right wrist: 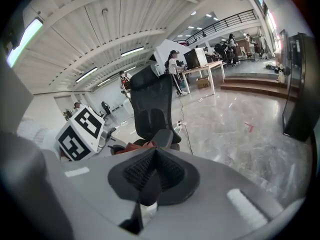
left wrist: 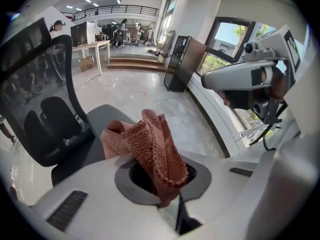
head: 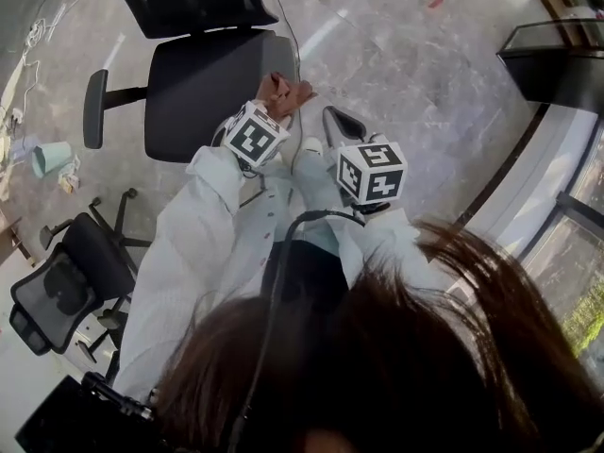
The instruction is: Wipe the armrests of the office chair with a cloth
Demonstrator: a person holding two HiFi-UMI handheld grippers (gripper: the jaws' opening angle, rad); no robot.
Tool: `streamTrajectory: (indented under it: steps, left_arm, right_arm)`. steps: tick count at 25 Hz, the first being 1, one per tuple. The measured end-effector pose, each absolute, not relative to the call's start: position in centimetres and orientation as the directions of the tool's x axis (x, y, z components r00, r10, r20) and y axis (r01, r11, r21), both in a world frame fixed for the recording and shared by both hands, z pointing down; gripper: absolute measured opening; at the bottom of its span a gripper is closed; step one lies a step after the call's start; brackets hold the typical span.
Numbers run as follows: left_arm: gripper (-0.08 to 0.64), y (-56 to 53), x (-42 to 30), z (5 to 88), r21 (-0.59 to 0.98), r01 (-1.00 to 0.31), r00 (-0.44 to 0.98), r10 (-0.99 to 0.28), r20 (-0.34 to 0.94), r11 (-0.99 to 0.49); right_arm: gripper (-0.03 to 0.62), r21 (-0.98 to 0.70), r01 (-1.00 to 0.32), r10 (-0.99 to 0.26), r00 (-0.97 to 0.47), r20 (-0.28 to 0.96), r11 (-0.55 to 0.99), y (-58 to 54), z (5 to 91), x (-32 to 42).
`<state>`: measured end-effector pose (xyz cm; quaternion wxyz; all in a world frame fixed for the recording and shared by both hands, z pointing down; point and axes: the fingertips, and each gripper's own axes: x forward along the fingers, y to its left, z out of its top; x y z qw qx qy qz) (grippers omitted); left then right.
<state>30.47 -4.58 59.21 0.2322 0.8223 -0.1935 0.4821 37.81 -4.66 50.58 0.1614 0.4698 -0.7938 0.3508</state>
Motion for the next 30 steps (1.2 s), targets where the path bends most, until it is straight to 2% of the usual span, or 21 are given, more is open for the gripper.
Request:
streamTrajectory:
  steps: [7,9,12,15,20,26,30]
  left_arm:
    - [0.038,1.9,30.0,58.5,0.298,-0.575,0.486,-0.025,0.874,-0.762]
    - [0.038,2.5,29.6,58.5,0.314,-0.594,0.507,-0.042,0.861,-0.74]
    - [0.038,1.4,29.2,56.5,0.331,-0.657,0.582,-0.177,0.793,-0.677]
    - [0.038,-0.9,28.1,50.7,0.349,-0.724,0.647,-0.41,0.643,-0.595]
    - [0.038,-3.1,25.1,39.2,0.301,-0.781,0.625,-0.684,0.376,-0.548]
    - [0.038,-5.5,22.6,29.4,0.29,-0.809,0.567,-0.808,0.158,-0.511]
    - [0.038,-4.6,20.4,25.2,0.29,-0.833,0.511,-0.856,0.078,-0.471]
  right_arm:
    - [0.0,-0.413,-0.859,-0.636,-0.504,0.584,0.302,-1.8,49.4,37.6]
    - [0.0,-0.405,-0.859,-0.637,-0.506,0.582,0.313,-1.5,49.2,37.1]
    - [0.0,-0.387,-0.851,-0.658,-0.521,0.543,0.354,-1.6,47.8,36.4]
    - [0.0,-0.376,-0.813,-0.709,-0.576,0.407,0.444,-1.9,43.5,35.4]
    - [0.0,-0.296,-0.807,-0.766,-0.584,0.268,0.511,-3.4,35.8,34.4]
    - [0.0,-0.242,-0.775,-0.762,-0.626,0.165,0.584,-5.9,30.1,32.8]
    - [0.0,-0.222,-0.746,-0.741,-0.66,0.125,0.628,-6.1,27.6,32.1]
